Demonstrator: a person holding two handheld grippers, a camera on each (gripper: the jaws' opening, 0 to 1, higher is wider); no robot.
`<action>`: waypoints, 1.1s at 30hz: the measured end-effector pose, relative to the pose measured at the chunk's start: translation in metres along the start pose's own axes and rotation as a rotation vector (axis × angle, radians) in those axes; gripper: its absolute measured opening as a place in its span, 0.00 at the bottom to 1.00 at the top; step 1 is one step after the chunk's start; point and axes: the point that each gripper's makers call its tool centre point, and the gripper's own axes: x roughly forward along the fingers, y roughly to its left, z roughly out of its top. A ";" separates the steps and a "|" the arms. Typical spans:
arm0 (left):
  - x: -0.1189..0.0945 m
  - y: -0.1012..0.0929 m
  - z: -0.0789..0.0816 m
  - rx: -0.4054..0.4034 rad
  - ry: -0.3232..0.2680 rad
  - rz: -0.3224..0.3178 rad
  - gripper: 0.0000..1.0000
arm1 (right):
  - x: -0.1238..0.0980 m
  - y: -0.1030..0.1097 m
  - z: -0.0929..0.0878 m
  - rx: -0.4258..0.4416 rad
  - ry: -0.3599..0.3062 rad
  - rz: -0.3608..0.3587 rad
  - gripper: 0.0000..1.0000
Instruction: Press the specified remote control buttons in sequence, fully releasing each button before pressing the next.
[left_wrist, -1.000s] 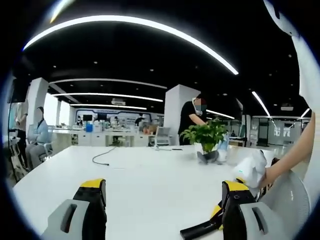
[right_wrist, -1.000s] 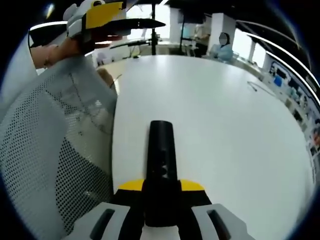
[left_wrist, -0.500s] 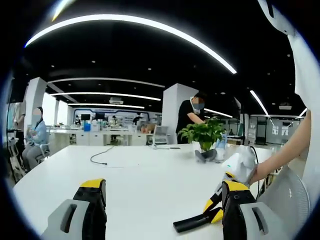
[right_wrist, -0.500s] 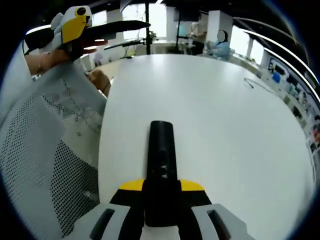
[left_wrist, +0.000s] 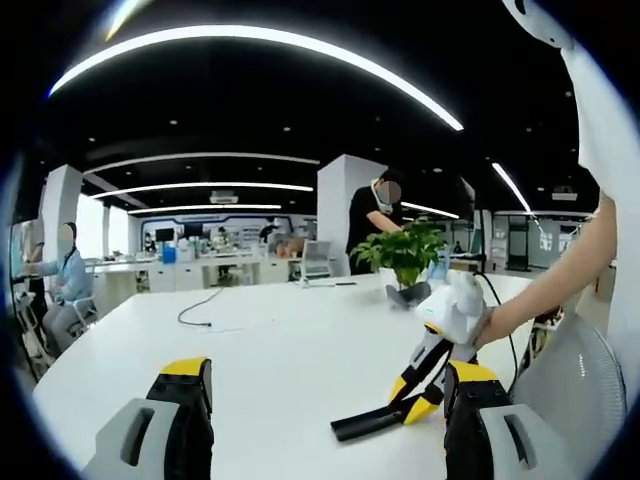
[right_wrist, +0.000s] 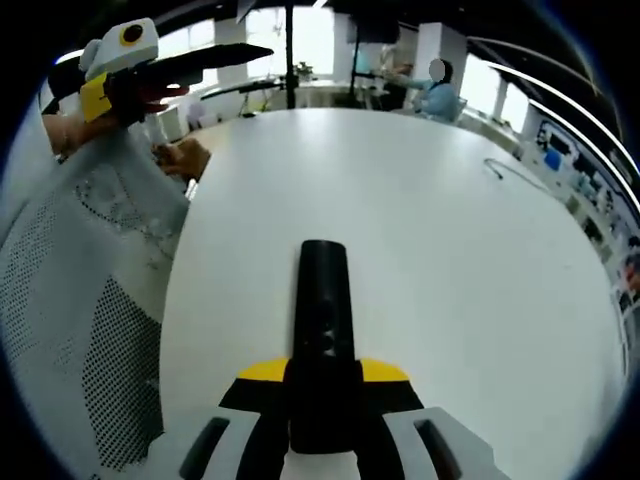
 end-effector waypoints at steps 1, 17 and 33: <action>0.000 0.000 -0.001 0.006 0.007 -0.001 1.00 | 0.000 -0.003 0.000 -0.003 0.004 -0.001 0.21; 0.001 -0.003 -0.008 0.007 0.038 -0.020 1.00 | 0.003 -0.044 0.004 0.011 0.007 0.004 0.21; 0.000 0.000 -0.010 -0.003 0.051 -0.010 1.00 | 0.005 -0.083 0.004 0.019 0.020 -0.024 0.21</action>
